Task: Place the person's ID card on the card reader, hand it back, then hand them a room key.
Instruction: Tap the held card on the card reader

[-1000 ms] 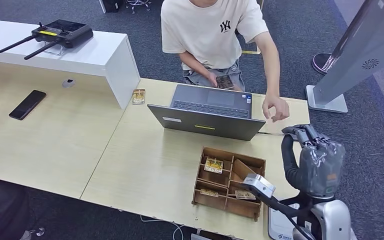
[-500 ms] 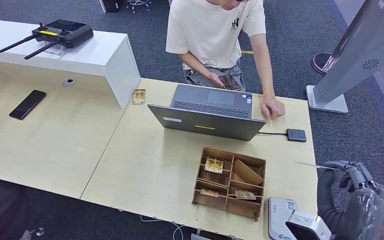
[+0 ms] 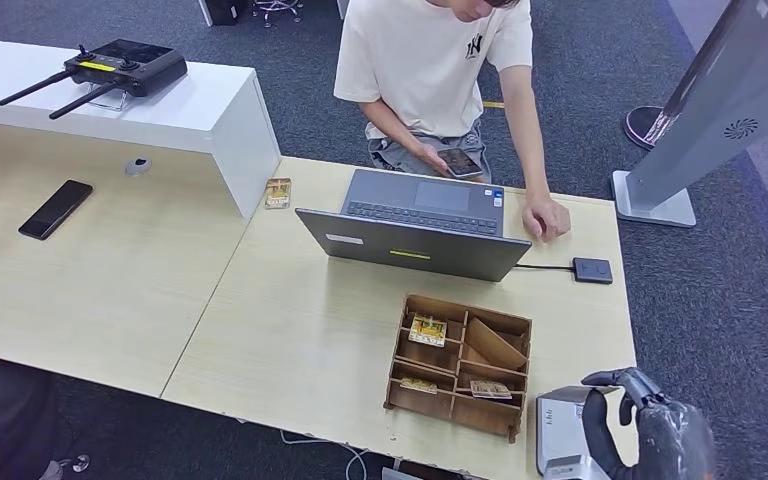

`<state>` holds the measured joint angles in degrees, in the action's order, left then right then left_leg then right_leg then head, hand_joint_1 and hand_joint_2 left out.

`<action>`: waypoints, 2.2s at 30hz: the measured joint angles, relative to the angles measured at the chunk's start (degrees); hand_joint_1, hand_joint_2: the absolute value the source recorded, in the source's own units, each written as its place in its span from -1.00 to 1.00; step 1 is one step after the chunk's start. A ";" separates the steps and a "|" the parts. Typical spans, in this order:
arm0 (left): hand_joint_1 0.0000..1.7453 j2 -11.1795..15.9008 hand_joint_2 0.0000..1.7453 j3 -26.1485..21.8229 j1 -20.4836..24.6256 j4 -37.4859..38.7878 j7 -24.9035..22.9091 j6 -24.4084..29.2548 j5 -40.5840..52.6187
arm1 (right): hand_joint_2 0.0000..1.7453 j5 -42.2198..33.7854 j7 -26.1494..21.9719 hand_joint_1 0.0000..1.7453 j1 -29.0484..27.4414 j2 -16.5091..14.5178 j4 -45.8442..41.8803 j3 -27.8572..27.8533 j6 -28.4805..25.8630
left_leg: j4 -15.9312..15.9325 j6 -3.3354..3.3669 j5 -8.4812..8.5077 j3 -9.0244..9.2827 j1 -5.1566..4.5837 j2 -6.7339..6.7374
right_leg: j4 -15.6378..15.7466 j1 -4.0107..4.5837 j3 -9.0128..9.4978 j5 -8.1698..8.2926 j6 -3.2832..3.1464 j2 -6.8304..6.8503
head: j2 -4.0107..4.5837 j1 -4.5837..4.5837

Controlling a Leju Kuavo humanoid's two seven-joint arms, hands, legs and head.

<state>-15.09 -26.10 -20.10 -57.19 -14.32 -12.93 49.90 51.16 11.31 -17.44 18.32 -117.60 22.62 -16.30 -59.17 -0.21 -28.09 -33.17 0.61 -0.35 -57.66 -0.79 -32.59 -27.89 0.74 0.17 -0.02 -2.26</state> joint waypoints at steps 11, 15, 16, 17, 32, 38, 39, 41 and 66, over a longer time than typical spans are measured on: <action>-1.00 -3.56 -1.00 -13.86 2.85 0.02 3.78 -2.99 7.89 | 1.00 -0.10 7.71 1.00 0.02 8.29 0.10 6.23 3.40 | 0.00 0.01 -0.01 0.01 0.00 0.04 | 0.00 0.00 -0.02 0.00 0.00 -0.04 | 0.00 -0.01; -1.00 -3.57 -1.00 -14.83 2.87 0.02 3.80 -3.14 7.77 | 1.00 0.25 9.44 1.00 0.01 10.41 -0.05 6.63 4.71 | 0.00 0.03 -0.02 0.01 0.00 0.05 | 0.00 0.00 -0.01 0.00 0.00 -0.05 | 0.00 -0.01; -1.00 -3.57 -1.00 -14.95 2.87 0.02 3.80 -3.15 7.74 | 1.00 0.26 9.62 1.00 0.01 10.78 -0.09 6.73 4.79 | 0.00 0.03 -0.02 0.01 0.00 0.05 | 0.01 0.00 -0.01 0.00 0.00 -0.06 | 0.00 -0.01; -1.00 -3.57 -1.00 -15.07 2.88 0.02 3.80 -3.15 7.72 | 1.00 0.27 9.75 1.00 0.01 11.09 -0.14 6.83 4.81 | 0.00 0.03 -0.02 0.02 0.00 0.06 | 0.01 0.00 -0.01 0.00 0.00 -0.05 | 0.00 -0.01; -1.00 -3.58 -1.00 -16.75 3.12 0.04 3.91 -3.76 7.97 | 1.00 -2.06 12.70 1.00 0.34 14.45 -0.23 8.50 8.78 | 0.00 0.03 -0.02 0.02 0.00 0.07 | 0.00 0.00 -0.01 0.00 0.00 -0.06 | 0.00 0.00; -1.00 -3.57 -1.00 -18.60 3.61 0.14 4.98 -4.05 10.83 | 1.00 -5.58 11.82 1.00 3.37 16.26 1.25 9.83 14.58 | 0.00 0.03 -0.02 0.05 0.00 0.11 | 0.00 0.00 0.00 0.00 0.00 -0.09 | 0.00 -0.02; -1.00 -3.57 -1.00 -18.82 3.68 0.20 5.30 -4.09 11.40 | 1.00 -5.80 11.36 1.00 3.95 16.25 1.66 9.95 15.13 | 0.00 0.03 -0.02 0.06 0.00 0.11 | 0.00 0.00 0.01 0.00 0.00 -0.09 | 0.00 -0.02; -1.00 -3.56 -1.00 -19.30 3.88 0.40 5.93 -4.22 12.64 | 1.00 -6.05 10.42 1.00 5.14 16.16 2.56 10.14 16.27 | 0.00 0.03 -0.02 0.07 0.00 0.12 | 0.00 0.00 0.01 0.01 0.00 -0.10 | 0.00 -0.02; -1.00 -3.51 -1.00 -26.56 6.29 3.22 11.46 -5.04 23.29 | 1.00 -5.80 5.70 1.00 15.43 10.38 15.52 7.91 27.22 | -0.02 0.03 -0.02 0.08 0.00 0.13 | 0.00 0.00 0.01 0.01 0.00 -0.12 | 0.00 -0.02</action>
<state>-18.60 -52.65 -13.81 -53.98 -2.85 -17.97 73.18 45.36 17.02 -2.01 28.70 -102.08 30.52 10.92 -59.19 -0.18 -28.11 -33.09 0.60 -0.22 -57.66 -0.79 -32.57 -27.89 0.74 0.05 -0.02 -2.28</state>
